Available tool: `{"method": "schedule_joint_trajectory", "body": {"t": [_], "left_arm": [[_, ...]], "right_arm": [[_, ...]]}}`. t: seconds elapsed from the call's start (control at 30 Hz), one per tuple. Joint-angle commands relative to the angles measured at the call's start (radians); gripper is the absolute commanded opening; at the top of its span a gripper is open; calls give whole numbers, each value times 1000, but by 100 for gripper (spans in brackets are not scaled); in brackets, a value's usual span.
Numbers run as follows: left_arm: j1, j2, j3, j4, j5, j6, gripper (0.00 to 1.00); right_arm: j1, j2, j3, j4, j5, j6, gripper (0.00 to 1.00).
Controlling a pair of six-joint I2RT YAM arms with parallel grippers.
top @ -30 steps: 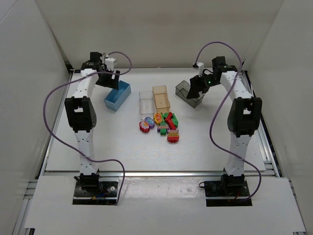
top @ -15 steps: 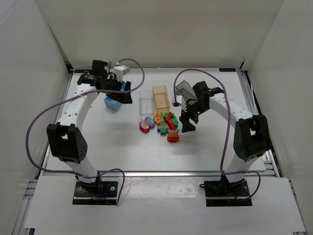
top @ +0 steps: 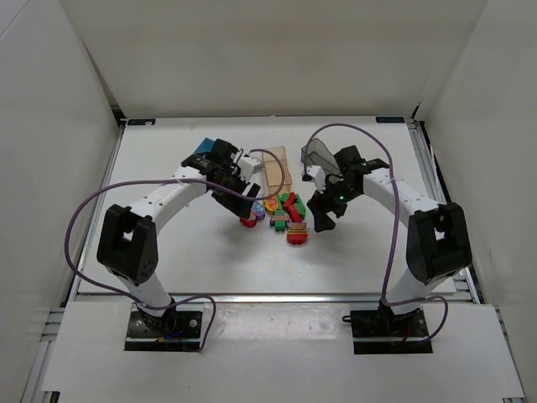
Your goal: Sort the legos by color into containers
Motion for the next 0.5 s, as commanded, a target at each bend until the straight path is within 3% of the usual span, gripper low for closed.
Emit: {"method": "schedule_joint_trajectory", "body": {"t": [0.0, 0.23, 0.47], "left_arm": [[-65, -50, -53, 80, -138, -71, 85], [-103, 4, -78, 135, -187, -141, 86], [-123, 113, -26, 154, -256, -130, 90]], "right_arm": [[-43, -48, -5, 42, 21, 73, 93], [-166, -42, 15, 41, 12, 76, 93], [-200, -34, 39, 26, 3, 60, 94]]}}
